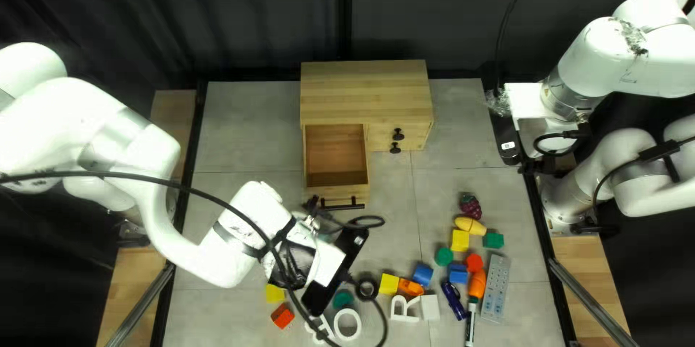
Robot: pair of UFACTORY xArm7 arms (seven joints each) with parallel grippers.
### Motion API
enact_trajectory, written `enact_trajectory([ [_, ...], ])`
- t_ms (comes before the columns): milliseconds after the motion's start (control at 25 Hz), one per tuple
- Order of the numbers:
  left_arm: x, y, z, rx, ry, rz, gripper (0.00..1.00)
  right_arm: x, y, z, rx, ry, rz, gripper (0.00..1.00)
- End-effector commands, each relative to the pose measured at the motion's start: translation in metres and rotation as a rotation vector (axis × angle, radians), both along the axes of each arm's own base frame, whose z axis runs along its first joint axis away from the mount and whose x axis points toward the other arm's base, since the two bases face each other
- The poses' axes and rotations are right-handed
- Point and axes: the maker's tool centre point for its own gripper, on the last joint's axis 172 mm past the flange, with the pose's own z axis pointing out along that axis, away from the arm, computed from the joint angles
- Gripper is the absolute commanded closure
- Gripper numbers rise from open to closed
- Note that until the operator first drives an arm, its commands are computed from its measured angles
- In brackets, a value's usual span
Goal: Open drawers and place objects into drawer and close
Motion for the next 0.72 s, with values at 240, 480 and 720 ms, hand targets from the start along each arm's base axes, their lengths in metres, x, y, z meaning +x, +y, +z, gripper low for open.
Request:
enact_trajectory([
  [240, -0.039, -0.003, -0.054, -0.064, 0.014, -0.028, 0.0, 0.0, 0.0, 0.0, 0.0, 0.0, 0.0, 0.0],
  [480, -0.08, 0.021, -0.078, -0.093, -0.003, 0.066, 0.0, 0.0, 0.0, 0.0, 0.0, 0.0, 0.0, 0.0],
  [720, -0.097, 0.046, -0.095, -0.114, -0.032, 0.225, 0.0, 0.0, 0.0, 0.0, 0.0, 0.0, 0.0, 0.0],
])
